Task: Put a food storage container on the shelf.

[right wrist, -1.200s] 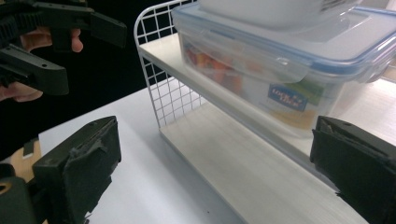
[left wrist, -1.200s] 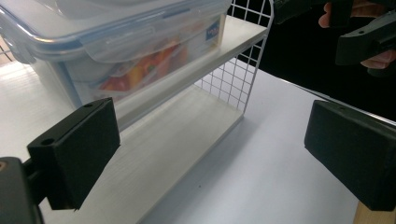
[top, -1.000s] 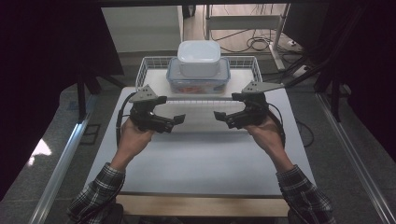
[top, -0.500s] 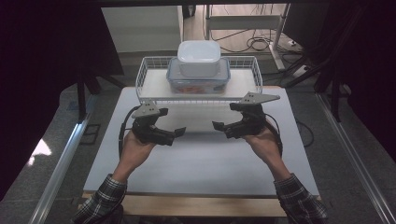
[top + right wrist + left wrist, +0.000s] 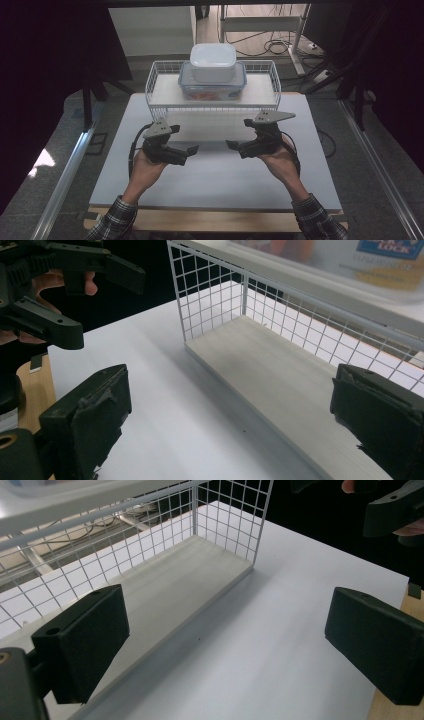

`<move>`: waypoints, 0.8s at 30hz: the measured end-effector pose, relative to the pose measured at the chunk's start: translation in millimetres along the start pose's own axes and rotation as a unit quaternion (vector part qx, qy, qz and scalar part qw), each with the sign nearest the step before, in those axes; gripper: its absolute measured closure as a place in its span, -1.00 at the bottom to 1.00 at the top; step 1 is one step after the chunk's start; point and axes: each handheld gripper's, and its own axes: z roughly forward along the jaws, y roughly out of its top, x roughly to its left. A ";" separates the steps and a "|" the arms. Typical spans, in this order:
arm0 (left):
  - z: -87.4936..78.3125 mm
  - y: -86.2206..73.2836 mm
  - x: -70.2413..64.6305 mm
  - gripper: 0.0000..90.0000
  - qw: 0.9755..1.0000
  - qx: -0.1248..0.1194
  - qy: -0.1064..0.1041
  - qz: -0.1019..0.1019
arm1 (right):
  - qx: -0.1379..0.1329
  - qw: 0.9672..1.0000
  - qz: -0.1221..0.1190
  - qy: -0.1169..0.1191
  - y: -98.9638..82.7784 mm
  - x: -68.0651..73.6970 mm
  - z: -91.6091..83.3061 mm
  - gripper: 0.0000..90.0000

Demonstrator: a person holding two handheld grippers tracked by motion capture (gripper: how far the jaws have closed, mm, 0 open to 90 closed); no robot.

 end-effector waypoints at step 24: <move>2.9 -38.7 -15.3 -0.91 1.000 0.014 0.017 0.002 | 0.009 1.000 0.024 0.005 -38.2 5.3 -12.3 -0.94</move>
